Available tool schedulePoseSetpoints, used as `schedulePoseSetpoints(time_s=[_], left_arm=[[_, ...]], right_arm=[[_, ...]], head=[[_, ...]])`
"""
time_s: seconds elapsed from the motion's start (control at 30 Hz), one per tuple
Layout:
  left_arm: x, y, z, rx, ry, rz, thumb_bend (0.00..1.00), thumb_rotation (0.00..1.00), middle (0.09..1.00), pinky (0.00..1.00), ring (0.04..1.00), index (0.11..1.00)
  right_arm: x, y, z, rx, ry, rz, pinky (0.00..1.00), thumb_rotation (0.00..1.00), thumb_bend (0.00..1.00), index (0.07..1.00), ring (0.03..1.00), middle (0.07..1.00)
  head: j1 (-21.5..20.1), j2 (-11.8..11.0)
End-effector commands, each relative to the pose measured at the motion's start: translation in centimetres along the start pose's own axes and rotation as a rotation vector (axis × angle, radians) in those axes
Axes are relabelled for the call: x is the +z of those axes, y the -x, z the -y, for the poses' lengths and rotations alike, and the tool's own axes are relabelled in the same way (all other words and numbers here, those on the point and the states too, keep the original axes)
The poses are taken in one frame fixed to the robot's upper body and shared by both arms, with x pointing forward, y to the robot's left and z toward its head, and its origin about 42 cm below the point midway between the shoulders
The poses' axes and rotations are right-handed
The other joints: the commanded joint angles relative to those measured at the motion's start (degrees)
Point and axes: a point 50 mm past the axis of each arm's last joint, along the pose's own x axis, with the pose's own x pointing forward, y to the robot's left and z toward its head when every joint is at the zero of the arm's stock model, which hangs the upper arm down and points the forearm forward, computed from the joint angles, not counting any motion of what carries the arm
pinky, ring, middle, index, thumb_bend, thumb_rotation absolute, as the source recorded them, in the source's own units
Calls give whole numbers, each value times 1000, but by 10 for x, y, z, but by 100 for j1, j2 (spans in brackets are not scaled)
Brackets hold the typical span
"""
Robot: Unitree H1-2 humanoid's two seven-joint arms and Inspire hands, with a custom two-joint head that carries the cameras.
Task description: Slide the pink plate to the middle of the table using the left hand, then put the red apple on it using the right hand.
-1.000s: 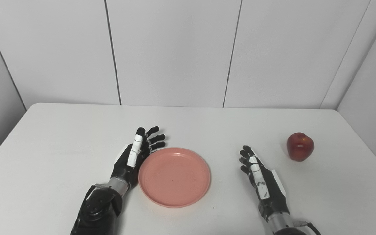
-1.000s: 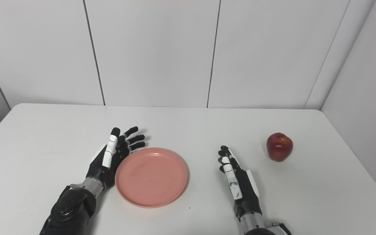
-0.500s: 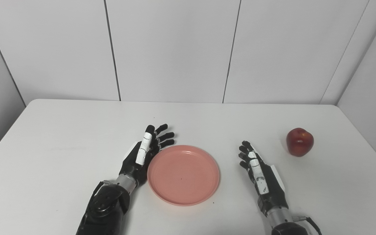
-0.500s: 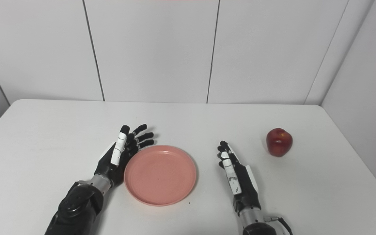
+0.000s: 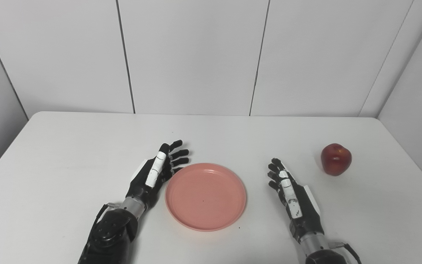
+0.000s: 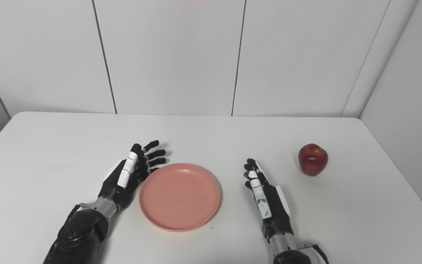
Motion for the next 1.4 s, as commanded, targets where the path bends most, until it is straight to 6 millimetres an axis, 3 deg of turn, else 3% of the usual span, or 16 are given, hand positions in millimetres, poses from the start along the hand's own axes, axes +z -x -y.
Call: schedulePoseSetpoints(time_s=[0.0, 0.27, 0.47, 0.83, 1.0, 1.1, 1.37], left_arm=[[12, 3, -10, 14, -37, 89, 840, 932, 851, 785, 829, 865], [-1, 14, -16, 47, -167, 140, 883, 942, 850, 809, 828, 875], [-3, 16, -14, 28, -240, 150, 823, 989, 856, 770, 831, 888], [-8, 15, -15, 25, -186, 133, 816, 980, 858, 793, 836, 891], [-13, 13, -21, 28, -127, 115, 805, 972, 877, 841, 860, 903], [-14, 12, -24, 27, -86, 107, 779, 977, 891, 874, 882, 908], [-17, 12, -27, 38, 77, 55, 730, 1000, 922, 916, 921, 942]], right_arm=[[3, -3, -1, 23, 1, 30, 907, 1000, 867, 930, 926, 925], [-3, 0, 4, 12, 4, 14, 911, 1000, 899, 934, 924, 927], [0, 3, 8, -60, -52, 69, 911, 998, 884, 932, 919, 916], [60, -2, 32, -142, 2, 274, 857, 971, 925, 914, 883, 873], [76, -15, 41, -178, 39, 334, 769, 956, 933, 904, 861, 869], [83, -23, 47, -200, 69, 356, 817, 960, 941, 896, 858, 856], [120, -38, 84, -322, 512, 482, 785, 1000, 795, 915, 848, 865]], head=[[-10, -14], [-297, -130], [-439, -215], [-1012, -527], [-1371, -722], [-1481, -797], [-1634, -943]])
